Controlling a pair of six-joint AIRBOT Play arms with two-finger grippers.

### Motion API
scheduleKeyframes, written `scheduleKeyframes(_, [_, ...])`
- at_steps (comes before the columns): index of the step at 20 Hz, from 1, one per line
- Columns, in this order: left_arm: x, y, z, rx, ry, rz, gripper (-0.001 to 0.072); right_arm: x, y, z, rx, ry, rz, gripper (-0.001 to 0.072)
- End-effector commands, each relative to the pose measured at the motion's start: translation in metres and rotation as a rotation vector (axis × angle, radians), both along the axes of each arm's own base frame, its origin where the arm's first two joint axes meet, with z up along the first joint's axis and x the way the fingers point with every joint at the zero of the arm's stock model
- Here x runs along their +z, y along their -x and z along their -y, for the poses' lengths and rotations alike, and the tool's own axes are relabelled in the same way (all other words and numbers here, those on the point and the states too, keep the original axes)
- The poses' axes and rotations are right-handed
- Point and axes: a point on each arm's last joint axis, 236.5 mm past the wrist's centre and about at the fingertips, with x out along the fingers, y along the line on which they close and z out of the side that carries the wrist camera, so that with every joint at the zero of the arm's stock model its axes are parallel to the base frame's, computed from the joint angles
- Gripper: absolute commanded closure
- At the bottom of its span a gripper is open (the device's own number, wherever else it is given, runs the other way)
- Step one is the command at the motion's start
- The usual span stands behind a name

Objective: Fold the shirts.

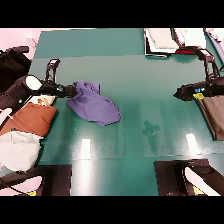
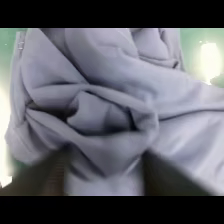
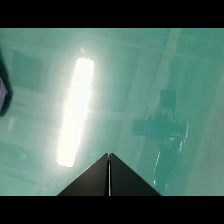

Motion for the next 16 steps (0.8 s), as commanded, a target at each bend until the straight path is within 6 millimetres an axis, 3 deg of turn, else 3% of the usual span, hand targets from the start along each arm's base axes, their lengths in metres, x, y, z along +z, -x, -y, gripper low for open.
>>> scheduleKeyframes(1, [0.010,-0.010,0.005,0.011,0.031,0.026,0.0685,0.002,-0.003,0.000,-0.004,-0.003,0.016,0.0687])
scheduleKeyframes(2, [0.026,-0.013,0.007,0.002,0.036,0.050,0.0685,0.004,-0.003,0.000,-0.004,-0.003,0.018,0.0687])
scheduleKeyframes(3, [0.054,-0.018,0.009,-0.010,0.046,0.100,0.0686,0.009,-0.002,-0.005,0.004,-0.020,0.019,0.0687])
scheduleKeyframes(4, [0.098,-0.024,0.011,-0.018,0.060,0.189,0.0686,0.022,-0.004,-0.013,0.015,-0.054,0.040,0.0687])
scheduleKeyframes(6, [0.212,-0.026,0.012,-0.055,0.065,0.450,0.0686,0.066,-0.015,-0.026,0.033,-0.112,0.141,0.0687])
scheduleKeyframes(8, [0.340,0.003,0.009,-0.083,0.074,0.730,0.0686,0.118,-0.027,-0.027,0.035,-0.115,0.281,0.0687])
scheduleKeyframes(10, [0.419,0.047,0.023,-0.156,0.096,0.883,0.0686,0.172,-0.034,-0.025,0.031,-0.105,0.429,0.0687])
scheduleKeyframes(11, [0.438,0.067,0.039,-0.213,0.114,0.912,0.0686,0.196,-0.036,-0.023,0.026,-0.099,0.498,0.0687])
scheduleKeyframes(13, [0.445,0.097,0.082,-0.356,0.146,0.933,0.0686,0.239,-0.036,-0.021,0.017,-0.092,0.619,0.0687])
scheduleKeyframes(15, [0.417,0.111,0.133,-0.501,0.168,0.865,0.0686,0.268,-0.033,-0.014,0.002,-0.062,0.701,0.0687])
scheduleKeyframes(16, [0.394,0.115,0.158,-0.569,0.166,0.805,0.0686,0.275,-0.032,-0.008,-0.008,-0.035,0.720,0.0687])
